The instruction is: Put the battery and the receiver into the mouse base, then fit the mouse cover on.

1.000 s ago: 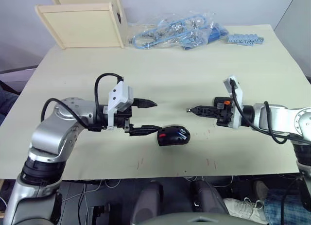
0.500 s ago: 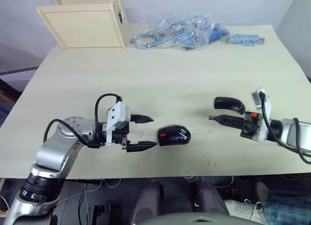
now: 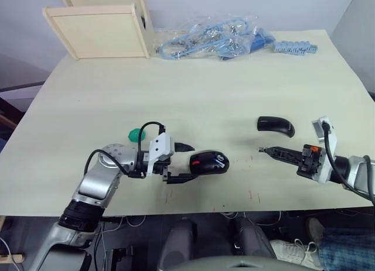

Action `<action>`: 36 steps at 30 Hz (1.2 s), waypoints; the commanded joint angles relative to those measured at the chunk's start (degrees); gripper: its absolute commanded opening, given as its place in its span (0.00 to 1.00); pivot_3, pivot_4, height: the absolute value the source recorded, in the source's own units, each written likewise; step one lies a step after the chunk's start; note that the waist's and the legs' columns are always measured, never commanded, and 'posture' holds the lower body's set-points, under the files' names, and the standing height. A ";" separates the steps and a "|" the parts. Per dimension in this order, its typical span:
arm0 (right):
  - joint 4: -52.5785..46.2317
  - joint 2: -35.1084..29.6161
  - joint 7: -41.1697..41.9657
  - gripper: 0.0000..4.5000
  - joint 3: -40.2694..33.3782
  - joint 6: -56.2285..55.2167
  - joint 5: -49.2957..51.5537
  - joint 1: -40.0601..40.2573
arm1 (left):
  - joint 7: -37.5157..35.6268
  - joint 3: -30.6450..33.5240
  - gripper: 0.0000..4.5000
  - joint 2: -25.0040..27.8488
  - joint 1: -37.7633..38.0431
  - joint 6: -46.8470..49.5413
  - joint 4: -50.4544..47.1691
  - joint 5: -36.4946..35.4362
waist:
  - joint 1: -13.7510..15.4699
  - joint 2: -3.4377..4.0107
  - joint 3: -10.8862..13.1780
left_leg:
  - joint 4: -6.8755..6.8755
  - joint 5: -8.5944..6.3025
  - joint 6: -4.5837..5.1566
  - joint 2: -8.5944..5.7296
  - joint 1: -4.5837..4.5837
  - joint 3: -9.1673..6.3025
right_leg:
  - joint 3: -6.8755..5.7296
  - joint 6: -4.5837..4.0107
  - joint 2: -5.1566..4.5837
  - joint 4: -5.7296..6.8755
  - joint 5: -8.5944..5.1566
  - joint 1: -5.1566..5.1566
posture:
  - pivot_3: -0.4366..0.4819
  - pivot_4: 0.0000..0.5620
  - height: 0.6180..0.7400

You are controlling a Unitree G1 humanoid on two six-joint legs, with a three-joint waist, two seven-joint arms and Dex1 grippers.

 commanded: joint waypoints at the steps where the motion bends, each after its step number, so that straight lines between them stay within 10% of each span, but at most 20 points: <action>1: -1.87 -0.79 0.46 0.00 -2.75 -1.62 1.20 0.67 | -0.82 -0.80 0.99 -0.87 -1.59 -1.80 0.49 0.50 | -0.02 0.00 0.00 | 0.00 0.00 0.00 0.00 0.00 0.00 | 0.00 0.00 0.00 0.00 0.00 0.00 | 0.48 0.27 1.00; 36: -3.64 -0.79 -0.64 0.00 -1.84 -4.60 1.20 1.74 | 0.16 -7.77 0.99 -7.38 -8.95 -2.28 3.67 8.57 | 0.01 -0.01 0.00 | 0.03 0.00 0.00 -0.01 0.00 -0.02 | -0.01 0.00 0.01 0.03 0.00 0.01 | 0.48 0.27 1.00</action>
